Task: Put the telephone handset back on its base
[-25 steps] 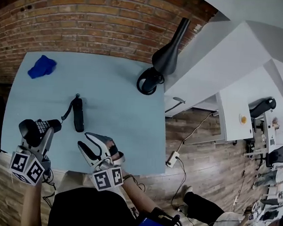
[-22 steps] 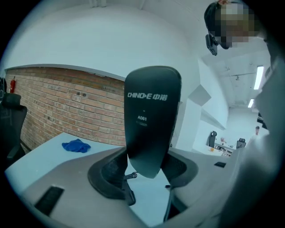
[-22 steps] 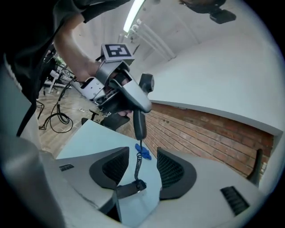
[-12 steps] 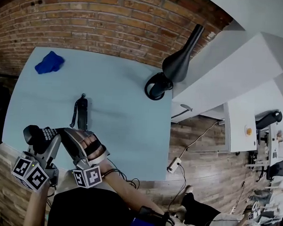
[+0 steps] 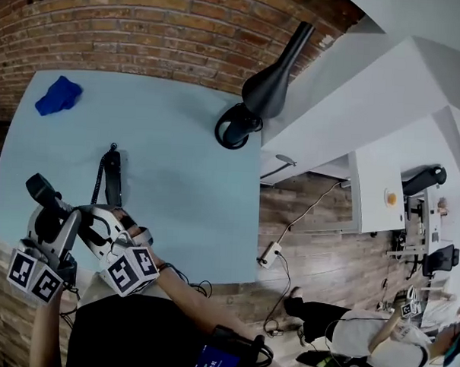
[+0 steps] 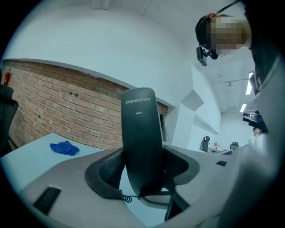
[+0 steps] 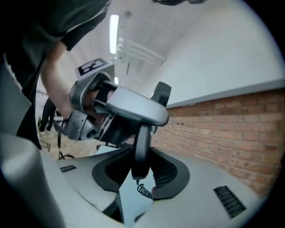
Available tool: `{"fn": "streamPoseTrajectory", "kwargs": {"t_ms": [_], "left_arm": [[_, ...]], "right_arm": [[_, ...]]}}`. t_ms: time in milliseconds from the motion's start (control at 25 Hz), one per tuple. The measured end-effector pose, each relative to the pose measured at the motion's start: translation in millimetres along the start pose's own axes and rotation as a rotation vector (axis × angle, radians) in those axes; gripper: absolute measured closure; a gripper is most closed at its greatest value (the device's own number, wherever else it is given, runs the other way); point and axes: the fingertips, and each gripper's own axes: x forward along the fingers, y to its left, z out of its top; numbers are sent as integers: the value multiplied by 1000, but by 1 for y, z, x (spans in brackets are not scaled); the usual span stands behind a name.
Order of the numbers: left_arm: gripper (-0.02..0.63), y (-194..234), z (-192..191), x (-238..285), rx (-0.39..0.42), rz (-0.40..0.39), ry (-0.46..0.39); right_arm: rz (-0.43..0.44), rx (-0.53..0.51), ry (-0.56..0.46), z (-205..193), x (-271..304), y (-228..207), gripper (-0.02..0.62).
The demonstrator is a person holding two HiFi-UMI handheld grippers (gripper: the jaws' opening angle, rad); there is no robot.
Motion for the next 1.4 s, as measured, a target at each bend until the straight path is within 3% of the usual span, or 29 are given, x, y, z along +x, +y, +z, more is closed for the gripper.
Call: {"fn": "streamPoseTrajectory", "kwargs": {"t_ms": [80, 240, 440, 600, 760, 1000, 1160, 1400], "left_arm": [[321, -1, 1, 9, -22, -16, 8], [334, -2, -4, 18, 1, -4, 27], [334, 25, 3, 23, 9, 96, 21], [334, 79, -20, 30, -90, 223, 119], [334, 116, -67, 41, -153, 306, 243], [334, 128, -139, 69, -233, 295, 428], [334, 123, -172, 89, -245, 266, 519], [334, 122, -211, 118, -269, 276, 621]], "right_arm": [[16, 105, -12, -1, -1, -4, 440], [-26, 93, 15, -13, -4, -11, 439], [-173, 154, 51, -40, -49, -32, 433], [-321, 273, 68, -68, -105, -49, 433], [-437, 354, 174, -101, -162, -53, 433], [-508, 340, 278, -124, -213, -57, 433], [-565, 391, 290, -126, -226, -62, 433], [-574, 391, 292, -129, -230, -62, 433]]}}
